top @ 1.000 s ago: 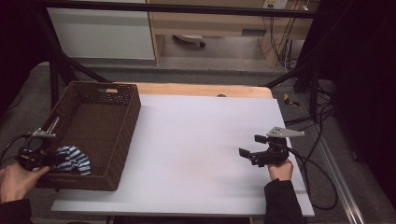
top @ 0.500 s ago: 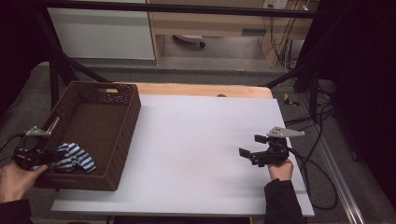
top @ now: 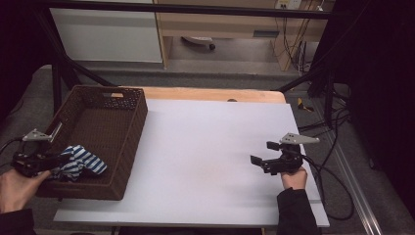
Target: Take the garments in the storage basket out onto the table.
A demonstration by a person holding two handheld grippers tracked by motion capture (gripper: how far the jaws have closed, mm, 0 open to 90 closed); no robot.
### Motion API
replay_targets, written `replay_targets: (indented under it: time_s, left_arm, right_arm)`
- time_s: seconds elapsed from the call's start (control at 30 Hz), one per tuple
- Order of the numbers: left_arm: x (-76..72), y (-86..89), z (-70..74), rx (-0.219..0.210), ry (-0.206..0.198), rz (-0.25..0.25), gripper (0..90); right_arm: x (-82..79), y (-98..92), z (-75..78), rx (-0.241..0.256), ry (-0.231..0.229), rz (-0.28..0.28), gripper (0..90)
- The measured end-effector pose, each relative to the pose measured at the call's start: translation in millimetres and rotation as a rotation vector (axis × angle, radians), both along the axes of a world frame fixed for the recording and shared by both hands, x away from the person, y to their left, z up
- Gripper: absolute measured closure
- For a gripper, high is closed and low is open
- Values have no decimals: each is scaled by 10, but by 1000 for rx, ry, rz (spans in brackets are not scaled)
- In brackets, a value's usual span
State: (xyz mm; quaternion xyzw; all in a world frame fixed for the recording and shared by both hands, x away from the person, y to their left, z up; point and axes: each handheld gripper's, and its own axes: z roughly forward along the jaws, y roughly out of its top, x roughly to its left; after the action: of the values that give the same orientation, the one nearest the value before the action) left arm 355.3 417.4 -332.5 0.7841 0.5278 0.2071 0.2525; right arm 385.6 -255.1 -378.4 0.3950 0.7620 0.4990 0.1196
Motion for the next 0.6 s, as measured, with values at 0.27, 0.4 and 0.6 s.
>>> replay_targets:
  time_s: [0.27,0.4,0.6]
  left_arm:
    - [-7,-87,64,-7,-32,-5,768]
    - [-18,-113,106,-19,-44,-8,768]
    - [-23,-151,165,-25,-59,-16,768]
  right_arm:
    - [1,1,-3,0,-2,2,44]
    - [1,1,-3,-3,2,2,44]
    - [4,10,-9,-4,4,1,44]
